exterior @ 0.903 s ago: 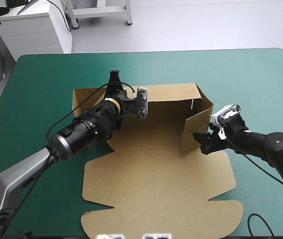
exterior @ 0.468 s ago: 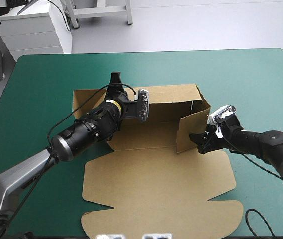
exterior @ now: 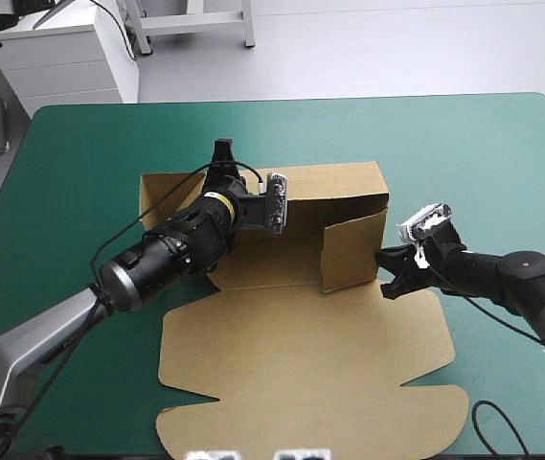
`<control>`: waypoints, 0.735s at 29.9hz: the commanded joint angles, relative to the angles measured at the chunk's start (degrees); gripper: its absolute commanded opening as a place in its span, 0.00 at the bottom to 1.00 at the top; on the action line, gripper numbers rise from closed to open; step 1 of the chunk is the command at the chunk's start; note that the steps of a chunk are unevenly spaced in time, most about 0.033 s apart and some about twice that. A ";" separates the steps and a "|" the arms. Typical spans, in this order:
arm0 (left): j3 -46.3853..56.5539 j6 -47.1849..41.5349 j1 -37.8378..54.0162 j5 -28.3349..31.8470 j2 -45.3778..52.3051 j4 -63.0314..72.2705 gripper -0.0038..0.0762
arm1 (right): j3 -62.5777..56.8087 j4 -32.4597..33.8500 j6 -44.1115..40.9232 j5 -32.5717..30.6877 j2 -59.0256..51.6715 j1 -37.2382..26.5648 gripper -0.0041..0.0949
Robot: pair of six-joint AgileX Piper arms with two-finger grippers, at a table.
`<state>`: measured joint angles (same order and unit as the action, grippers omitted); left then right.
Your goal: Fold the box
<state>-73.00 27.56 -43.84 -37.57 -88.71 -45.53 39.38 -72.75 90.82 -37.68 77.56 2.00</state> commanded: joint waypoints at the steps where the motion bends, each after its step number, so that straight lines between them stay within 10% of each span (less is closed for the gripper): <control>1: -0.43 -0.91 -0.35 -4.73 1.12 3.33 0.04 | 1.48 -2.35 0.72 -1.91 -1.29 0.24 0.06; 22: -0.43 -0.91 -0.35 -6.20 1.12 3.33 0.04 | 1.69 3.15 -9.97 -1.76 -5.86 0.13 0.03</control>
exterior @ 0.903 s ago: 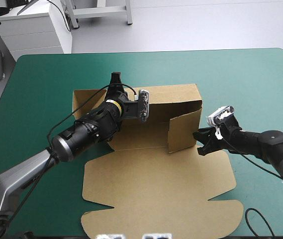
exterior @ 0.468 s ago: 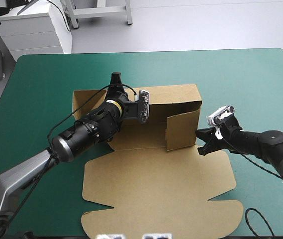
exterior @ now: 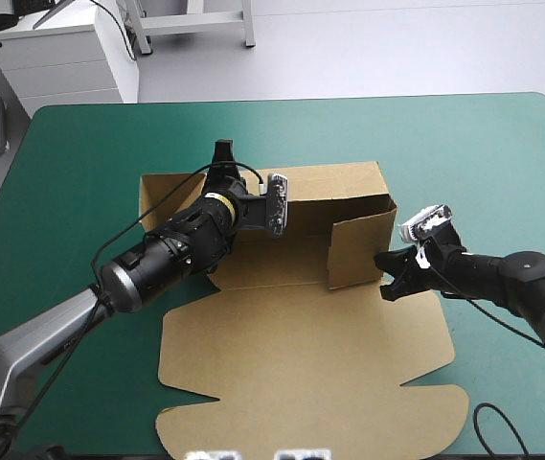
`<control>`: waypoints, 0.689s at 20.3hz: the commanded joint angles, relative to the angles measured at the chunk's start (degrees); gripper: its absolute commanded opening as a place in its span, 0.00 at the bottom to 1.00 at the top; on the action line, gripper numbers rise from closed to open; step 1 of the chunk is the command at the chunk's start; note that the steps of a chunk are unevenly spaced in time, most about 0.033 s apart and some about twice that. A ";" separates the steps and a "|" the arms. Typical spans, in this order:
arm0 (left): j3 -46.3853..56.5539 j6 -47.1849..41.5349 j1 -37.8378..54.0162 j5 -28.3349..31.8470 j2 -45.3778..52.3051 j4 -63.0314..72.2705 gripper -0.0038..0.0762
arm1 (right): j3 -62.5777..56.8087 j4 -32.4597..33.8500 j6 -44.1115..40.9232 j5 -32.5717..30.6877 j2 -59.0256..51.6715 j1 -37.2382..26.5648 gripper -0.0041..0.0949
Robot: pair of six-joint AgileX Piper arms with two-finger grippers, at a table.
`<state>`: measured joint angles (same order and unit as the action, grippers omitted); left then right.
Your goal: Fold the box
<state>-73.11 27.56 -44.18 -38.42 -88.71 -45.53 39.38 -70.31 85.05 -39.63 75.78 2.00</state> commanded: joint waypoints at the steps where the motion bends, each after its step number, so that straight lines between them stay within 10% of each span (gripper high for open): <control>1: -0.32 -0.91 -0.02 -5.35 1.12 3.20 0.04 | 2.12 2.85 -6.73 0.90 -5.57 0.13 0.03; 14: -0.32 -0.91 -0.02 -5.35 1.12 3.20 0.04 | 35.43 41.52 -64.35 -1.40 -7.57 0.13 0.03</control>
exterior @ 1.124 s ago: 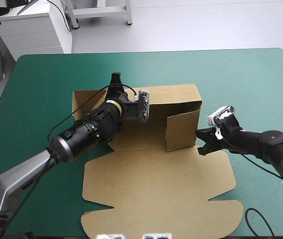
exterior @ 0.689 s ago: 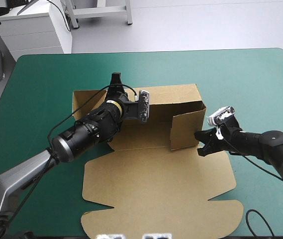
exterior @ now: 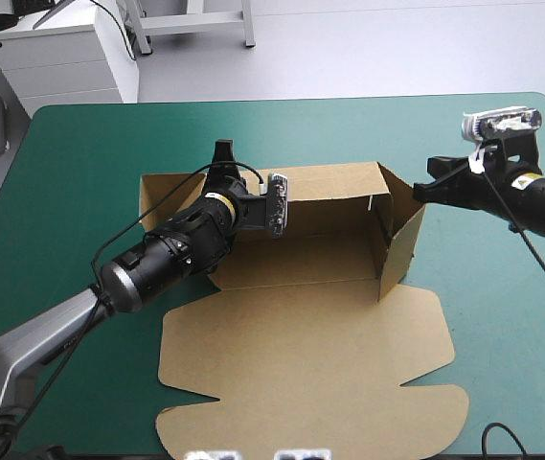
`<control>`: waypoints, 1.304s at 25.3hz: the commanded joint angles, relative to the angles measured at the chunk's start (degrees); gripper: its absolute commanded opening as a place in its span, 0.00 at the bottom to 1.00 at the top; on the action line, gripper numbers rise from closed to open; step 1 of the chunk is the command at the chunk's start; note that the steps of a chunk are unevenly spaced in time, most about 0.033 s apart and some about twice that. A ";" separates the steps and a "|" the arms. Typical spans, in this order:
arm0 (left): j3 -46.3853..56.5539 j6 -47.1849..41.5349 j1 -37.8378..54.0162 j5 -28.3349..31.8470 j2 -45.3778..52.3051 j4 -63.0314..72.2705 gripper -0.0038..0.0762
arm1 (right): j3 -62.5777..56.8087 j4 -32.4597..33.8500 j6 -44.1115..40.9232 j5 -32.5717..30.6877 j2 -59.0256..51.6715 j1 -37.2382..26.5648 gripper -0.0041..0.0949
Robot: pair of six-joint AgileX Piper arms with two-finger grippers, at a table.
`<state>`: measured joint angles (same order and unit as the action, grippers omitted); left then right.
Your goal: Fold the box
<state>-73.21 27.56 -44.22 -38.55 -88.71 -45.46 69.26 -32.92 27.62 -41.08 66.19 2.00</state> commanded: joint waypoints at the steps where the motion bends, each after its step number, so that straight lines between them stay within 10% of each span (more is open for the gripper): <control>1: -0.22 -0.91 0.03 -5.22 1.12 3.13 0.04 | 7.38 5.76 -9.52 -1.80 3.79 0.13 0.03; 23: -0.22 -0.93 0.03 -5.54 1.12 2.62 0.04 | 6.21 5.99 -11.07 -8.83 16.33 0.13 0.03; 33: -0.22 -0.93 0.03 -5.29 1.12 2.62 0.04 | -17.33 -21.02 25.50 10.22 8.39 0.13 0.03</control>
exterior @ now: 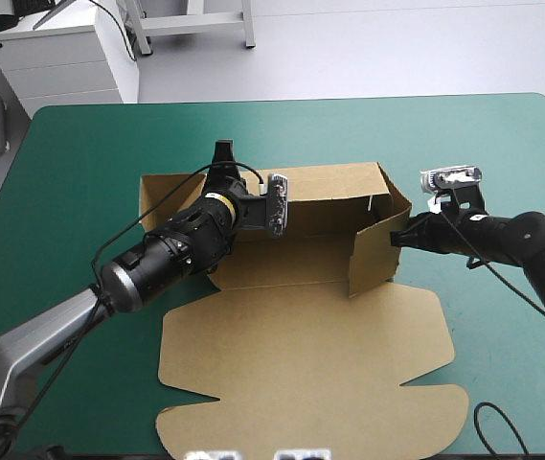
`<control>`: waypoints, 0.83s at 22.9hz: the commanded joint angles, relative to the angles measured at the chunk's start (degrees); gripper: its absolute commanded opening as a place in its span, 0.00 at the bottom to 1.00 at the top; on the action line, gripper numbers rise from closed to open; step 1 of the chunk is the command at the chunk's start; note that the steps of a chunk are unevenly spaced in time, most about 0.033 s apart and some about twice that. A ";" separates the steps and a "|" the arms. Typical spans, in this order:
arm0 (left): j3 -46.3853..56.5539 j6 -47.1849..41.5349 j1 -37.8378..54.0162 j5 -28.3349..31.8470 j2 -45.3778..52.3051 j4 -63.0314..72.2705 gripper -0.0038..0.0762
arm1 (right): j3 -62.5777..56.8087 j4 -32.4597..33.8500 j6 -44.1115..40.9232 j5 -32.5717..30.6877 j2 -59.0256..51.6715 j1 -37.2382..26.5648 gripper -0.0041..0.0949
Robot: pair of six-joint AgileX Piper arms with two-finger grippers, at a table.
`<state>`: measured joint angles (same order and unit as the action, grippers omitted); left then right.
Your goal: Fold the box
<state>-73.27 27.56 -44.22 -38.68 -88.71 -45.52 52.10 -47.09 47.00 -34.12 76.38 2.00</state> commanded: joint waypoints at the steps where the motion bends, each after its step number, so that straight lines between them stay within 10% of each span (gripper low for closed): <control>1: -0.16 -0.93 0.03 -5.27 1.12 2.67 0.04 | -0.72 -7.90 7.67 2.74 -1.81 0.13 0.03; 3: -0.16 -0.93 0.03 -5.99 1.12 2.79 0.04 | -1.31 -9.09 11.63 1.22 -1.91 0.13 0.04; 10: -0.16 -0.93 0.03 -6.99 1.12 2.79 0.04 | -1.31 -9.05 18.50 -3.58 -5.79 0.13 0.56; 19: -0.16 -0.93 0.03 -7.22 1.12 3.36 0.04 | -1.40 -11.37 22.51 -6.30 -4.69 0.13 0.59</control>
<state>-73.31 27.56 -44.22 -39.05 -88.71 -45.36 49.39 -54.65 67.71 -40.75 72.57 2.00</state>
